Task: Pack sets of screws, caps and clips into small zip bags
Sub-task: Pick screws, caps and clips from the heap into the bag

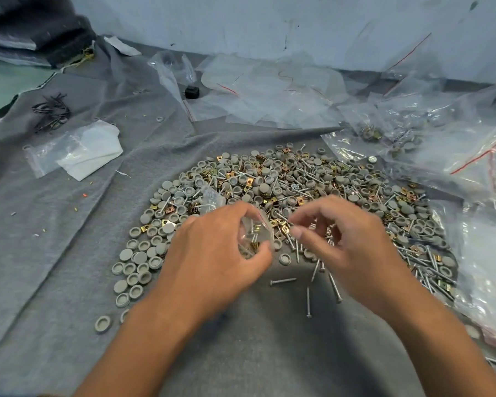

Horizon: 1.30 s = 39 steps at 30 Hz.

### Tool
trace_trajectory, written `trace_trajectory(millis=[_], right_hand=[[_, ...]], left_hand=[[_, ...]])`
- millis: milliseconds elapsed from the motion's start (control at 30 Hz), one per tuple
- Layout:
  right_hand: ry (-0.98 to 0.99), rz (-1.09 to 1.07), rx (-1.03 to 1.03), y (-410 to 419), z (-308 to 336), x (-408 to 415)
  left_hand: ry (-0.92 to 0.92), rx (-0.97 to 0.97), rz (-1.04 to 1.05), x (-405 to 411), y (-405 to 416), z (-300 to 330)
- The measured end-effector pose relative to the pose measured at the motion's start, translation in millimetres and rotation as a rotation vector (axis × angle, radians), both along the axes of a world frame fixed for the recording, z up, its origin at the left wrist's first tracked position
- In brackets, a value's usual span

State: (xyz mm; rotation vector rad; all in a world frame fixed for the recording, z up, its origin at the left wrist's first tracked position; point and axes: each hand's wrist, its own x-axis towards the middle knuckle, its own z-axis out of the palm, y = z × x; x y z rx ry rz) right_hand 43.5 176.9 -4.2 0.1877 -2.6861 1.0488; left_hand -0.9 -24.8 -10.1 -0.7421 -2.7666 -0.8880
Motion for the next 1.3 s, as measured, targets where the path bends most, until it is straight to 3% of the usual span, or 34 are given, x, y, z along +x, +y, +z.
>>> trace_trajectory(millis=[100, 200, 300, 400, 600, 767, 933, 1067, 1200, 1300], right_hand=[[-0.386, 0.105, 0.286, 6, -6, 10], [-0.404, 0.072, 0.502, 2, -12, 24], [-0.406, -0.029, 0.489, 1, -14, 37], [-0.452, -0.054, 0.37, -2, -19, 42], [-0.344, 0.005, 0.233, -14, -23, 34], [-0.274, 0.009, 0.316, -20, -26, 30], [-0.248, 0.004, 0.383, -18, -28, 30], [-0.22, 0.011, 0.13, -5, -15, 24], [-0.093, 0.093, -0.454, -2, 9, 24], [-0.081, 0.139, -0.515, -12, 13, 22]], left_hand=[[-0.098, 0.26, -0.006, -3, -1, 3], [-0.296, 0.778, -0.01, -12, -4, 14], [-0.426, 1.166, 0.072, -19, -7, 18], [-0.405, 1.354, 0.045, -18, -5, 22], [-0.348, 1.051, 0.017, -15, -2, 19], [0.068, 0.303, 0.015, -10, -3, 10], [0.112, 0.131, -0.011, -5, 1, 9], [0.09, 0.068, -0.047, -1, 4, 10], [0.082, 0.012, -0.079, 4, 9, 8], [0.074, -0.026, -0.108, 7, 15, 6]])
